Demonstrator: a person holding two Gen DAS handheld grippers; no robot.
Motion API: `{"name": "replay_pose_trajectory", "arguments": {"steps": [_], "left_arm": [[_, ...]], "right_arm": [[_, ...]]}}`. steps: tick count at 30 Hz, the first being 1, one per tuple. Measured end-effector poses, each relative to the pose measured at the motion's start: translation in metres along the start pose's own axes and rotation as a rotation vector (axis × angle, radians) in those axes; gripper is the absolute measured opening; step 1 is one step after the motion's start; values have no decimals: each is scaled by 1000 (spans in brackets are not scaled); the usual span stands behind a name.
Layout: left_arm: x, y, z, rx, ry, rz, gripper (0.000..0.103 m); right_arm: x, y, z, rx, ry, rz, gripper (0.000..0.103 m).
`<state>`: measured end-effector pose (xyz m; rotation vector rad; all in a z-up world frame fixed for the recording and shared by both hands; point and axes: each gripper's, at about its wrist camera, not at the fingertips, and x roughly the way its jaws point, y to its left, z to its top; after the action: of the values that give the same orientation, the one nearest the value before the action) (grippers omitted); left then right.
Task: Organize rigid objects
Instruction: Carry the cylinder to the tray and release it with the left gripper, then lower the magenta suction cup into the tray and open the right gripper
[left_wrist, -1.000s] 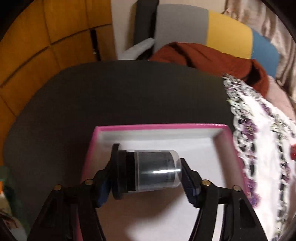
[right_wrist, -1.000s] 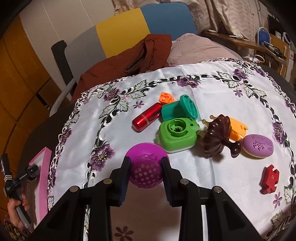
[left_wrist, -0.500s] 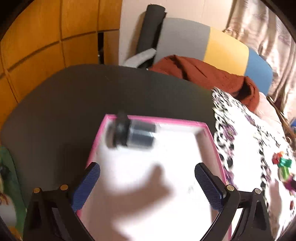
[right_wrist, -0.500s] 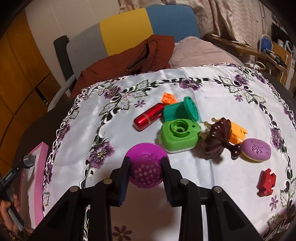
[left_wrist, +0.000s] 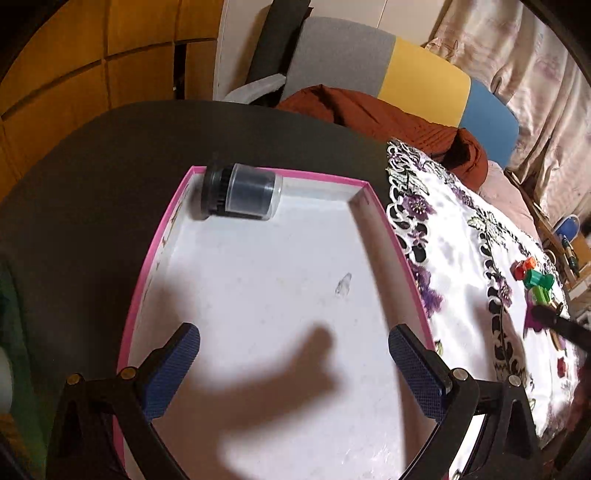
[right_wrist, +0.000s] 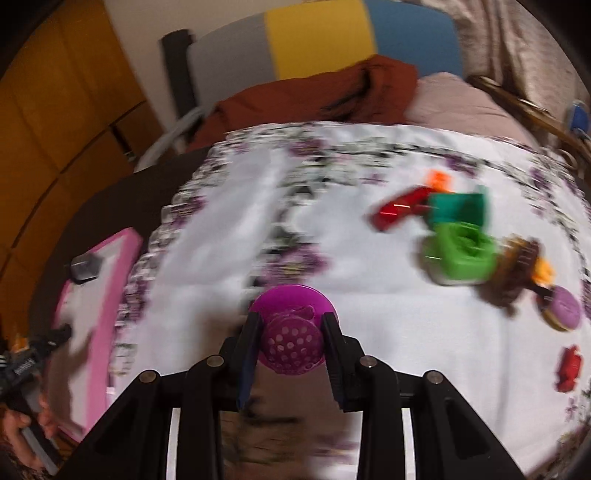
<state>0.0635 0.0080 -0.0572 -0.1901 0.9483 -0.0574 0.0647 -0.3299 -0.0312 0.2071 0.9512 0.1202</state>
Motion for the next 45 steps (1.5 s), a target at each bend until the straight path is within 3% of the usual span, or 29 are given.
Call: {"name": "replay_pose_trajectory", "arguments": {"steps": [6,11,23,29,34,45], "left_arm": [[-7,5,-7,9,-8,9,103],[-12,11,-10,4,-8,1,103],[-19,34,-19,-47,5,2,103],[-20,35,-20,-54,7,5,103],[-19,34,-22,-50,9,7,103],[-21,28,-22,-57,-4,-5,103]], "right_arm": [[13,92,19,-160,3,118,33],[29,147,30,-245,12,157,33],[100,236,52,-368,108,138,32],[142,253,59,-386,159,85,32],[154,259,60,-388,161,81,33],[89,227,61,-322,23,136,36]]}}
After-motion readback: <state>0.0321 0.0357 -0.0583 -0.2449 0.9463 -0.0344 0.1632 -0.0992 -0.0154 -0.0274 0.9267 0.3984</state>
